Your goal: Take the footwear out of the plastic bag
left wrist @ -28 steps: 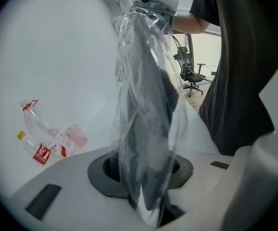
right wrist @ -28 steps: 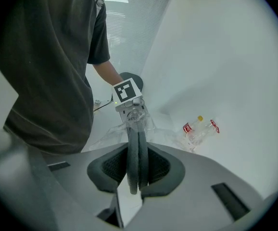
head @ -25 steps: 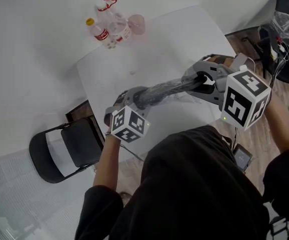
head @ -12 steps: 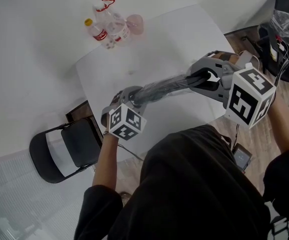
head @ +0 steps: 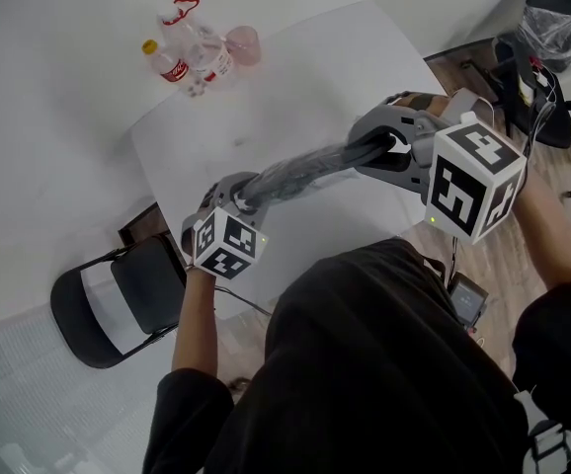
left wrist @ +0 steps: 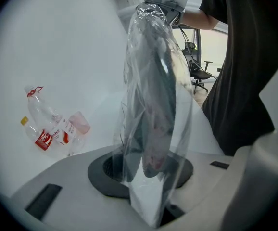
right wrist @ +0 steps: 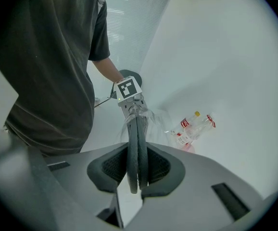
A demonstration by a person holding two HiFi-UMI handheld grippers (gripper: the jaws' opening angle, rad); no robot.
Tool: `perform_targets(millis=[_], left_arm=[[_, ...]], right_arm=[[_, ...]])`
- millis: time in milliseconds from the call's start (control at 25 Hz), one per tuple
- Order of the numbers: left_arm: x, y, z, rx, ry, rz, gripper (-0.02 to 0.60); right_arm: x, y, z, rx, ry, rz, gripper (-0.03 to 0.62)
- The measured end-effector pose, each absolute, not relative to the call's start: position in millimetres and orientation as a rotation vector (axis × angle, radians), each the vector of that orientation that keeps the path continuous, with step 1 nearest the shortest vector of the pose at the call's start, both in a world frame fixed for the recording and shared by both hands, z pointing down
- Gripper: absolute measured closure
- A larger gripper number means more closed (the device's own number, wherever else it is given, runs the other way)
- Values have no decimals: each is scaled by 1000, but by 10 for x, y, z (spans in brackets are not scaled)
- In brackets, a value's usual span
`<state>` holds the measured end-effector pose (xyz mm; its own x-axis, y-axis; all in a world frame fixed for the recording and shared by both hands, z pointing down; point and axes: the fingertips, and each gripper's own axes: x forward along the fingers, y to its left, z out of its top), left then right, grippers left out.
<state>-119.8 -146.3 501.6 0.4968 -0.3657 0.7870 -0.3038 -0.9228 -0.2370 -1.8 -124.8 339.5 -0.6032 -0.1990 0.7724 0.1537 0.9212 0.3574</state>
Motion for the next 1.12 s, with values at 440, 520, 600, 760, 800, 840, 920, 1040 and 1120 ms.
perform_targets(millis=[440, 520, 600, 760, 800, 840, 920, 1040, 1120], left_arm=[[-1225, -1416, 5067, -2673, 597, -1433, 448], [-1226, -1429, 5064, -2675, 602, -1428, 448], [-1250, -1437, 5085, -2670, 605, -1441, 448], [-1333, -1435, 5115, -2685, 641, -1448, 457], [-1339, -1436, 5107, -2696, 653, -1442, 459], [-1338, -1439, 5100, -2700, 659, -1438, 461], [-1320, -1444, 5098, -2694, 658, -1436, 463], [-1352, -1457, 5112, -2662, 661, -1455, 464], [-1425, -1480, 5132, -2627, 682, -1477, 507]], right_arm=[[-11, -1210, 3461, 21, -2166, -511, 517], [-8, -1222, 3452, 25, -2166, -517, 517], [1, -1237, 3445, 30, -2169, -509, 517], [49, -1258, 3395, 45, -2181, -501, 517], [57, -1258, 3385, 47, -2183, -501, 517], [64, -1258, 3380, 48, -2184, -502, 517], [74, -1264, 3376, 46, -2181, -504, 517], [83, -1283, 3351, 44, -2180, -506, 517], [112, -1308, 3320, 56, -2180, -509, 517]])
